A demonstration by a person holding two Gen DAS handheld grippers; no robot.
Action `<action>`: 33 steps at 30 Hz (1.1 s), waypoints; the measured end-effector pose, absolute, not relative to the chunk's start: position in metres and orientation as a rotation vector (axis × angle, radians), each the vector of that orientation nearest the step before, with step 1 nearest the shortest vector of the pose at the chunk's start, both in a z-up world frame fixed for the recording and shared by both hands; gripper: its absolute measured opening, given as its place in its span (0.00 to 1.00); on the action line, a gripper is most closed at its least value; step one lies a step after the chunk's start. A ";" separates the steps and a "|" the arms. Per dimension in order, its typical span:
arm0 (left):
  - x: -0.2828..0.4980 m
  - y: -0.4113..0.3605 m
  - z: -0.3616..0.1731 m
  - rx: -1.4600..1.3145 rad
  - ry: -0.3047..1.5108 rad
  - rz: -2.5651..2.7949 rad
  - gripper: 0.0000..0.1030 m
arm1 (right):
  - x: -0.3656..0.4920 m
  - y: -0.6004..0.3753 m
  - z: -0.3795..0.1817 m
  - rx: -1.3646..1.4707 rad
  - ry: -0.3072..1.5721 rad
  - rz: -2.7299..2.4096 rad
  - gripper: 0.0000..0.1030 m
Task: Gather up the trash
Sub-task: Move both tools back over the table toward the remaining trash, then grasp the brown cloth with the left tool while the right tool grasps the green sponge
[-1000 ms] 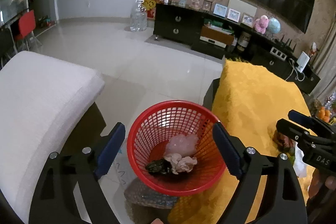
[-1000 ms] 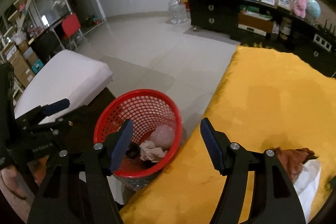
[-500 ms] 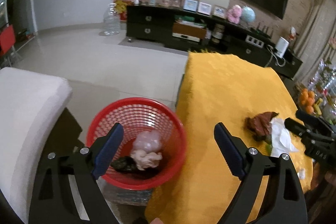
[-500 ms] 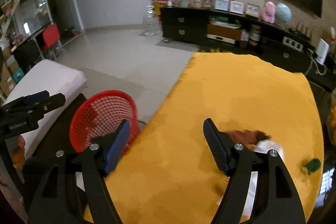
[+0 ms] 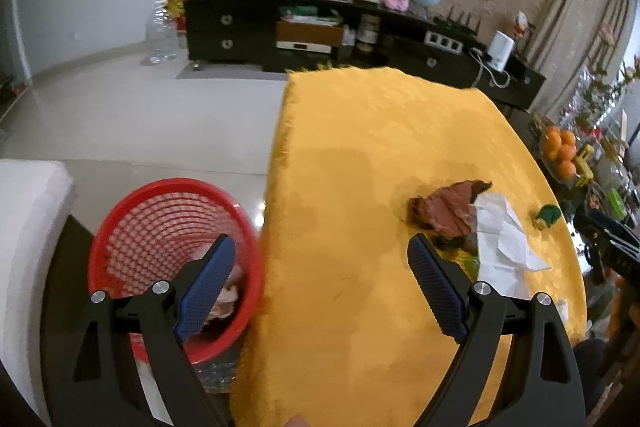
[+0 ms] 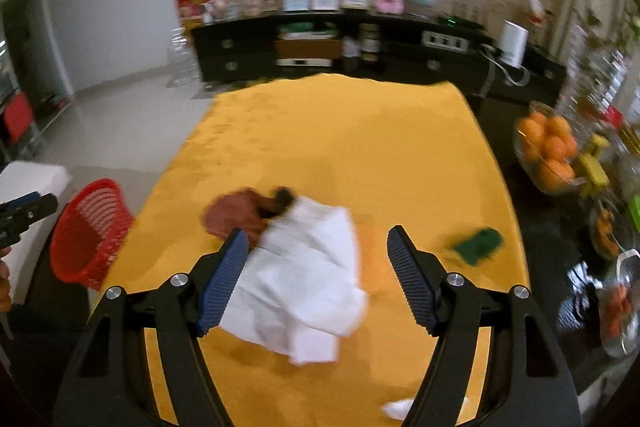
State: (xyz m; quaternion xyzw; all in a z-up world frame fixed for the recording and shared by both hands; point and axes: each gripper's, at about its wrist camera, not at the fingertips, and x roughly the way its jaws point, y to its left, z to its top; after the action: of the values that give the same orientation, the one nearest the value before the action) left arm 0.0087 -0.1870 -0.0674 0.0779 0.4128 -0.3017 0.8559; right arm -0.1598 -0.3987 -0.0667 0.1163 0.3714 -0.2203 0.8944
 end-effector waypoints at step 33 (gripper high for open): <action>0.038 -0.373 -0.158 0.375 1.068 -0.941 0.66 | -0.214 -0.486 -0.113 0.395 0.795 -0.633 0.68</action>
State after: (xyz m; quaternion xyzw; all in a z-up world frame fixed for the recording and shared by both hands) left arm 0.0375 -0.3726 -0.1577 0.1710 0.4869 -0.4290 0.7414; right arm -0.2140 -0.4857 -0.1129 0.1880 0.3783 -0.3012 0.8549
